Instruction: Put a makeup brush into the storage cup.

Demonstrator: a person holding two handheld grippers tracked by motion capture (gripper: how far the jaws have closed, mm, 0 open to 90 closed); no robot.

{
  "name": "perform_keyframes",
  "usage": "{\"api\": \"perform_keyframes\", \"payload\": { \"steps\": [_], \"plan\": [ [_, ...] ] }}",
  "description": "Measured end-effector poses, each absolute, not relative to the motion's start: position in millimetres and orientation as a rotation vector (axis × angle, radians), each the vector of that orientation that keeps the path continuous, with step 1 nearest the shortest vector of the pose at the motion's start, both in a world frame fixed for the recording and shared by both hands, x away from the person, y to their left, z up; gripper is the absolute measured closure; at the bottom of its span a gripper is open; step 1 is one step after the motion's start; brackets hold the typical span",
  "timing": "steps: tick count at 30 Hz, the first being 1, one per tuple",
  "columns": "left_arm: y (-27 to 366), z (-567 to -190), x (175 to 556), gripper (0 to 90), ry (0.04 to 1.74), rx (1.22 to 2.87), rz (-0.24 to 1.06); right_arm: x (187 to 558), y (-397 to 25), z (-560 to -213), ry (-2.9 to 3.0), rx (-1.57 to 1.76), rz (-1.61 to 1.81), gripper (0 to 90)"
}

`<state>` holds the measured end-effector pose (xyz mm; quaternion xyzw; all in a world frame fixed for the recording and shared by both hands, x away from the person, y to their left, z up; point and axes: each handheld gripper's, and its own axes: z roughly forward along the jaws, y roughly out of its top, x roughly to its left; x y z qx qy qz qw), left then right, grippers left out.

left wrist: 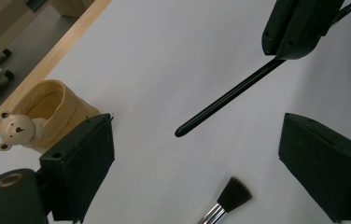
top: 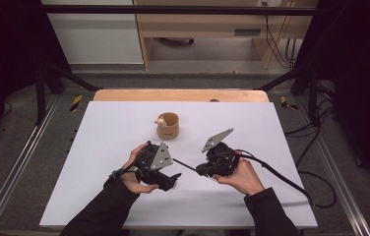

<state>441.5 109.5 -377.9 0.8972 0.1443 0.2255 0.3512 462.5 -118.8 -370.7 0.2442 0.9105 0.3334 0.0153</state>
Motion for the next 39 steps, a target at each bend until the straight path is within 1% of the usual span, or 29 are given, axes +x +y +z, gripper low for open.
{"api": "perform_keyframes", "payload": {
  "steps": [17, 26, 31, 39],
  "plan": [
    [98, -388, 434, 15.4, 0.241, 2.410, 0.681, 463, -115, -375, 2.871, 0.743, 1.034, 85.8],
    [89, -395, 432, 17.5, 0.181, 2.437, 0.710, 463, -112, -379, 2.887, 0.734, 1.037, 85.8],
    [84, -398, 430, 21.5, 0.151, 2.442, 0.764, 462, -110, -381, 2.894, 0.733, 1.034, 85.8],
    [79, -402, 427, 31.3, 0.106, 2.453, 0.821, 461, -110, -380, 2.903, 0.726, 1.047, 85.8]
  ]
}}
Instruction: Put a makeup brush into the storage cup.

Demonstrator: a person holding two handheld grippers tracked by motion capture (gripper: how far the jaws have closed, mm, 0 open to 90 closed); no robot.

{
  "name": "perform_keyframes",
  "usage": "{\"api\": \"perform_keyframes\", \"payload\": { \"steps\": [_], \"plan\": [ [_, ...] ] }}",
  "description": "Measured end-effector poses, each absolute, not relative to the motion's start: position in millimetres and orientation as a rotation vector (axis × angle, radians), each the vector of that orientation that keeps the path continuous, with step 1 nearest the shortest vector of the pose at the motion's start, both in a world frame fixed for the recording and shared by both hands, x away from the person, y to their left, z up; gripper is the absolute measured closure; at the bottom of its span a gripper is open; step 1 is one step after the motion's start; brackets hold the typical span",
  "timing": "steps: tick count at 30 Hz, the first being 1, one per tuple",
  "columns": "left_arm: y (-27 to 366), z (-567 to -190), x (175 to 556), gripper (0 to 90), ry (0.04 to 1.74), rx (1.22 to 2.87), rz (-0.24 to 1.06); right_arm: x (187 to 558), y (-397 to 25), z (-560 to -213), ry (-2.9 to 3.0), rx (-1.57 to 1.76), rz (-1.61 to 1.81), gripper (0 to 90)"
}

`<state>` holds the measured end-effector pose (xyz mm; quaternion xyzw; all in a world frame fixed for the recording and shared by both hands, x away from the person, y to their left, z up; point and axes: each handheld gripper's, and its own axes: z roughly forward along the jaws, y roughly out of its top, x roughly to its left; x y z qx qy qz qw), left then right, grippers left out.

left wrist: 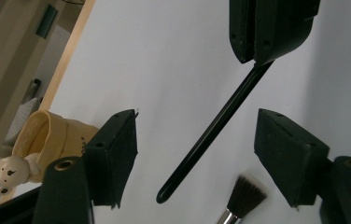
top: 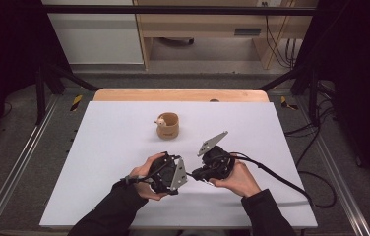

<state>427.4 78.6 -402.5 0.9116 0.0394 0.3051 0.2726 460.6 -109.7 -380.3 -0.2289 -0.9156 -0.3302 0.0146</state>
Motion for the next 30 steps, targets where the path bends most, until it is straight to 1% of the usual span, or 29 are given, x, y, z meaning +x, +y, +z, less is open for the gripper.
{"api": "perform_keyframes", "payload": {
  "steps": [1, 6, 8, 17, 25, 30],
  "plan": [
    [78.2, -402.6, 426.5, 33.1, 0.096, 2.450, 0.843, 460.5, -109.5, -380.7, -2.851, -0.711, -1.031, 85.8],
    [77.1, -403.3, 425.6, 40.0, 0.061, 2.458, 0.859, 460.1, -109.3, -381.1, -2.848, -0.696, -1.029, 85.8],
    [76.3, -404.4, 425.3, 41.9, 0.041, 2.465, 0.843, 459.9, -109.2, -381.1, -2.847, -0.697, -1.028, 85.8],
    [71.8, -408.3, 422.4, 50.8, -0.008, 2.464, 0.877, 459.0, -109.3, -380.6, -2.839, -0.699, -1.038, 85.8],
    [70.4, -408.4, 418.6, 64.4, -0.071, 2.450, 0.922, 458.8, -109.9, -380.0, -2.837, -0.682, -1.044, 85.8],
    [70.0, -409.0, 418.0, 70.2, -0.095, 2.453, 0.920, 458.1, -110.2, -379.2, -2.833, -0.684, -1.048, 85.8]
  ]
}}
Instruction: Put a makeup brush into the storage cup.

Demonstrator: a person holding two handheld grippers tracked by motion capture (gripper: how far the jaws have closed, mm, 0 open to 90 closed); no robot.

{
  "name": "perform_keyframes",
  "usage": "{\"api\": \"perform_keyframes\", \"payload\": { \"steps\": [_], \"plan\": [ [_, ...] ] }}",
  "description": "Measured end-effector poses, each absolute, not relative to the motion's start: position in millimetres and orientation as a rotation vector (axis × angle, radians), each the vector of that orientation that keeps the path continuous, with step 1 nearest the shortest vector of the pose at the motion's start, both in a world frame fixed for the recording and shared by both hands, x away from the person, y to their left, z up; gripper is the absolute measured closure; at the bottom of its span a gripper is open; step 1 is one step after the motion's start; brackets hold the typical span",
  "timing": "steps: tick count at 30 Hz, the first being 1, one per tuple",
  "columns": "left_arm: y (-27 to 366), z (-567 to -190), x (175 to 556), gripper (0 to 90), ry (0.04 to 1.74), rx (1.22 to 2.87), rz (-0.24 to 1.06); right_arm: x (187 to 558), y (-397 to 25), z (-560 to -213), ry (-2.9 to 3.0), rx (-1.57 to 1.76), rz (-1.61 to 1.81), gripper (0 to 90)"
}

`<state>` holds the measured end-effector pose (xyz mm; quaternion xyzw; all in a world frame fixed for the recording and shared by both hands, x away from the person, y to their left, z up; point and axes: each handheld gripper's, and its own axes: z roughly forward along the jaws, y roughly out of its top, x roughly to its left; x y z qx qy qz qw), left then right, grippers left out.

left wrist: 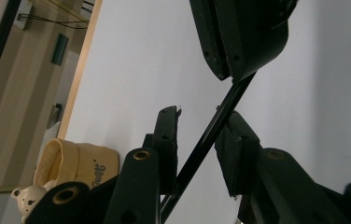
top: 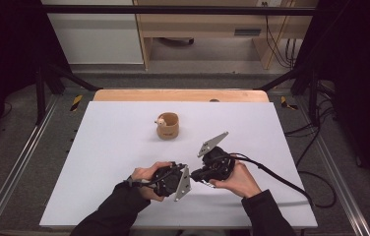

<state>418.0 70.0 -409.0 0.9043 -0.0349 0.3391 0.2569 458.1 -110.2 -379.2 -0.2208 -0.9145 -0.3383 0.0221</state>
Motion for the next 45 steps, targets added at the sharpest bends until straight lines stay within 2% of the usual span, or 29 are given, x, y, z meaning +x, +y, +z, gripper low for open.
{"api": "perform_keyframes", "payload": {
  "steps": [21, 32, 40, 41, 45],
  "plan": [
    [69, -413, 414, 82.4, -0.193, 2.523, 0.883, 459, -110, -379, -2.830, -0.673, -1.055, 84.5],
    [69, -414, 413, 84.6, -0.199, 2.519, 0.854, 458, -111, -378, -2.841, -0.677, -1.057, 83.2],
    [71, -412, 413, 84.6, -0.165, 2.509, 0.838, 458, -114, -375, -2.828, -0.712, -1.125, 77.0],
    [72, -415, 414, 84.6, -0.144, 2.495, 0.821, 458, -117, -371, -2.830, -0.736, -1.170, 73.0],
    [75, -416, 415, 84.6, -0.119, 2.503, 0.812, 459, -121, -366, -2.859, -0.763, -1.222, 66.8]
  ]
}}
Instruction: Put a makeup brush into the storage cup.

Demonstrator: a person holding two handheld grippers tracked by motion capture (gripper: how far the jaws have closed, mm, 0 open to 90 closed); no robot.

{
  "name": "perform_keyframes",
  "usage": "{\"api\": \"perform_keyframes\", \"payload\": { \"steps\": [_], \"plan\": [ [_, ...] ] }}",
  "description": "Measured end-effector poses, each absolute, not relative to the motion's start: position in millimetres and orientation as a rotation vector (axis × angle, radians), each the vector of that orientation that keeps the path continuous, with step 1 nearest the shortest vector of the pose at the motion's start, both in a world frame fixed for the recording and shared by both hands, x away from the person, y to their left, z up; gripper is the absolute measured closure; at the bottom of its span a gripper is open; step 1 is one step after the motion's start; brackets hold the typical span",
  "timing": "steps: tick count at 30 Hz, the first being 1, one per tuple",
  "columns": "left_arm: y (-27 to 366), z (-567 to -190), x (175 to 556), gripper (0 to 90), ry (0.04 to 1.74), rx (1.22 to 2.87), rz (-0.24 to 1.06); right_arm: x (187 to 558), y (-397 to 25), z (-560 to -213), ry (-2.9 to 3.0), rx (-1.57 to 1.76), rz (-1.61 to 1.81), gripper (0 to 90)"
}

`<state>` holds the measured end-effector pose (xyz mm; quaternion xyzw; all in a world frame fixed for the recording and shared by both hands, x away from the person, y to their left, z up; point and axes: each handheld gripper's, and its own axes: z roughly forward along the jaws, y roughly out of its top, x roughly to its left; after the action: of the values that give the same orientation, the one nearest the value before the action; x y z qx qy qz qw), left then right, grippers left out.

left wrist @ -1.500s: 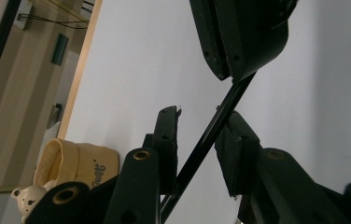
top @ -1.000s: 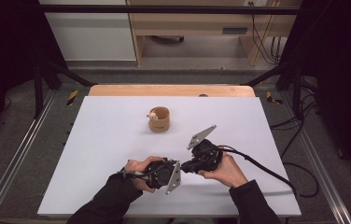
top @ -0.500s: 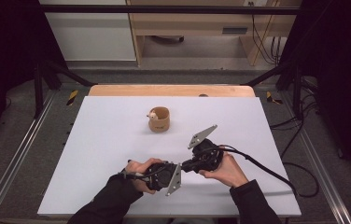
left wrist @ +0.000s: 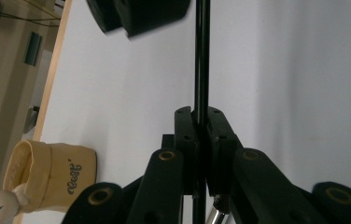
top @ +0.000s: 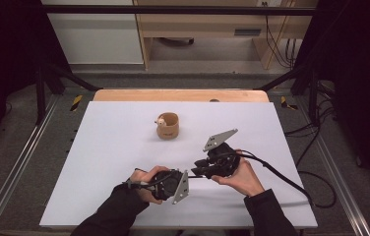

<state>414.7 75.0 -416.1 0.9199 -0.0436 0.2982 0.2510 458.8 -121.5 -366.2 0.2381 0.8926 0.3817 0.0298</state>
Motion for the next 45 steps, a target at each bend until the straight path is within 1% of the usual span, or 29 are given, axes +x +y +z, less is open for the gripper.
{"api": "perform_keyframes", "payload": {
  "steps": [2, 3, 4, 5, 6, 7, 8, 9, 10, 14, 17, 18, 21, 24, 27, 28, 30, 34, 35, 36, 39, 45],
  "plan": [
    [76, -417, 415, 84.6, -0.101, 2.500, 0.803, 459, -124, -363, 2.704, 0.739, 1.187, 61.7],
    [78, -417, 415, 84.5, -0.079, 2.502, 0.794, 458, -126, -361, 2.653, 0.750, 1.203, 57.2],
    [79, -415, 416, 84.5, -0.088, 2.527, 0.802, 458, -127, -360, 2.634, 0.751, 1.216, 54.6],
    [79, -415, 416, 84.5, -0.088, 2.527, 0.802, 458, -127, -360, 2.634, 0.751, 1.216, 54.6],
    [81, -415, 417, 84.5, -0.061, 2.529, 0.793, 458, -129, -359, 2.592, 0.760, 1.223, 48.2],
    [81, -415, 417, 84.5, -0.061, 2.529, 0.793, 458, -129, -359, 2.592, 0.760, 1.223, 48.2],
    [83, -415, 417, 84.5, -0.030, 2.524, 0.779, 459, -130, -358, 2.541, 0.776, 1.223, 41.8],
    [83, -415, 417, 84.5, -0.030, 2.524, 0.779, 459, -130, -358, 2.541, 0.776, 1.223, 41.8],
    [85, -414, 418, 84.6, -0.020, 2.525, 0.779, 459, -133, -358, 2.507, 0.798, 1.242, 38.6],
    [90, -416, 419, 84.5, 0.042, 2.519, 0.761, 460, -140, -357, 2.452, 0.818, 1.261, 33.7],
    [92, -417, 419, 84.5, 0.072, 2.505, 0.748, 459, -143, -358, 2.425, 0.817, 1.255, 32.5],
    [94, -418, 419, 84.5, 0.102, 2.493, 0.733, 458, -147, -359, 2.417, 0.836, 1.257, 30.0],
    [96, -418, 420, 84.5, 0.130, 2.485, 0.720, 458, -152, -360, 2.415, 0.856, 1.270, 30.0],
    [99, -418, 421, 84.5, 0.182, 2.468, 0.692, 457, -159, -362, 2.393, 0.922, 1.293, 25.6],
    [101, -419, 422, 84.5, 0.210, 2.458, 0.684, 456, -163, -363, 2.378, 0.935, 1.308, 24.8],
    [102, -420, 423, 84.4, 0.248, 2.449, 0.681, 455, -166, -364, 2.347, 0.943, 1.337, 22.4],
    [104, -421, 425, 84.5, 0.282, 2.442, 0.677, 453, -169, -365, 2.328, 0.951, 1.351, 20.7],
    [107, -423, 427, 84.5, 0.337, 2.426, 0.664, 450, -173, -367, 2.291, 0.965, 1.383, 19.6],
    [109, -424, 428, 84.4, 0.376, 2.412, 0.651, 449, -176, -369, 2.267, 0.978, 1.400, 18.2],
    [109, -424, 428, 84.4, 0.376, 2.412, 0.651, 449, -178, -371, 2.262, 0.987, 1.405, 17.3],
    [111, -425, 429, 84.4, 0.435, 2.380, 0.620, 447, -181, -374, 2.239, 0.992, 1.425, 17.4],
    [113, -424, 430, 84.4, 0.540, 2.340, 0.606, 444, -184, -384, 2.217, 1.037, 1.452, 15.3]
  ]
}}
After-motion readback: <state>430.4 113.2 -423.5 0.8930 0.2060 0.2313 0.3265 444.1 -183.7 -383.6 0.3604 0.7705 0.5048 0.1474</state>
